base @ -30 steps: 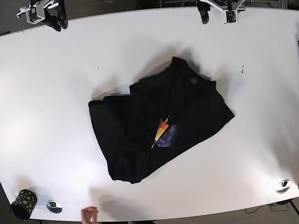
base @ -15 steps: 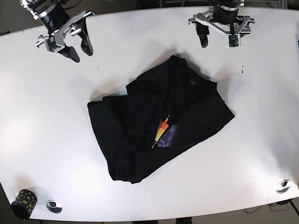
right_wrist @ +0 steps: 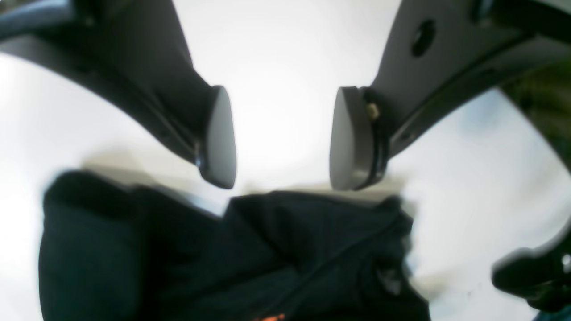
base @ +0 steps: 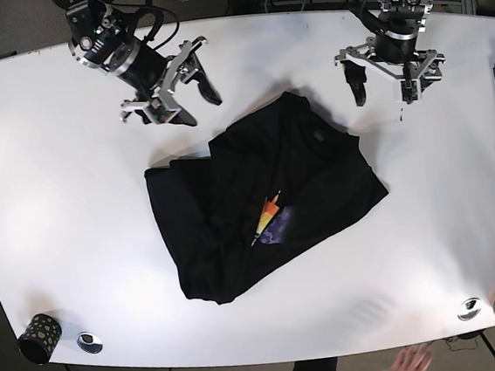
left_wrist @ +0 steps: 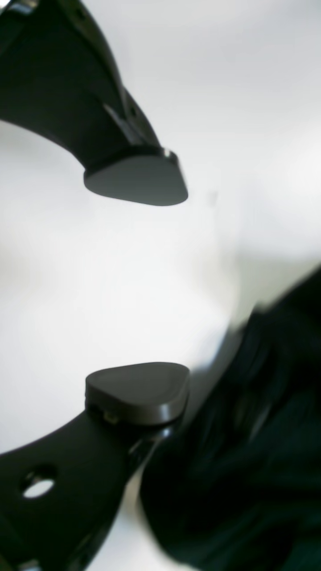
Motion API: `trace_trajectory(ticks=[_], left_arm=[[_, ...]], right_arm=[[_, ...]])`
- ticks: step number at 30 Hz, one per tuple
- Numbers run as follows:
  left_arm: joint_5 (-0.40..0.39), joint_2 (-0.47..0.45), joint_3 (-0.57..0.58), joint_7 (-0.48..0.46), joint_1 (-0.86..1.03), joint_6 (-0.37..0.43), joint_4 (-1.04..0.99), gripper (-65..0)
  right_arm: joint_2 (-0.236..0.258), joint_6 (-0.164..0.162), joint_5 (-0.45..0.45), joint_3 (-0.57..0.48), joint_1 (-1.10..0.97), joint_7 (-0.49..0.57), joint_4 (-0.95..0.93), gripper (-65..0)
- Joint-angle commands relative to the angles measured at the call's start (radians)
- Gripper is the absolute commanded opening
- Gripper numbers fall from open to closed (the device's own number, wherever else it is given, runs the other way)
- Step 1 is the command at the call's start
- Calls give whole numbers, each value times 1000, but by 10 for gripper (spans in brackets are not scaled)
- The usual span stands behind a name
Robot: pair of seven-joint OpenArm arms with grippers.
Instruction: Fold the T-shirt properly
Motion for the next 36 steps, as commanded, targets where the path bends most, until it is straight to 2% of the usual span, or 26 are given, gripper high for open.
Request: trace_trajectory(ticks=[1,4,8,15,21,28,30,34,36], left_arm=[[1,-8,-48,-15,7,3,18,-138],[-4,-12,-151,-15,3,2,18,-138],[-4,-12,-256,-15,-14,2,16,-138],[-4,-14,-347,-15,-24,0,16,-138],[-4,-14,-355,-15,-24,0,16,-138],[-4,-6,-356,-15,-20,0,16,-138],[-4,-6,-356,-15,-20,0,16,-138],[-4,-6,-356,-14,-20,0,16,-138],[-4,-6,-356,-14,-20,0,16,-138]], right_arm=[[4,80,18,-26,46,-35,17,-323],[4,151,16,-55,121,-112,14,-323],[4,218,15,-116,213,-170,-21,-323],[64,219,15,-330,399,-178,-162,-328],[67,219,15,-472,534,-173,-296,-330],[70,219,13,-600,626,-66,-423,-330],[70,219,-16,-630,638,-43,-446,-330],[58,219,-202,-664,631,23,-469,-330],[33,219,-286,-661,609,56,-471,-330]])
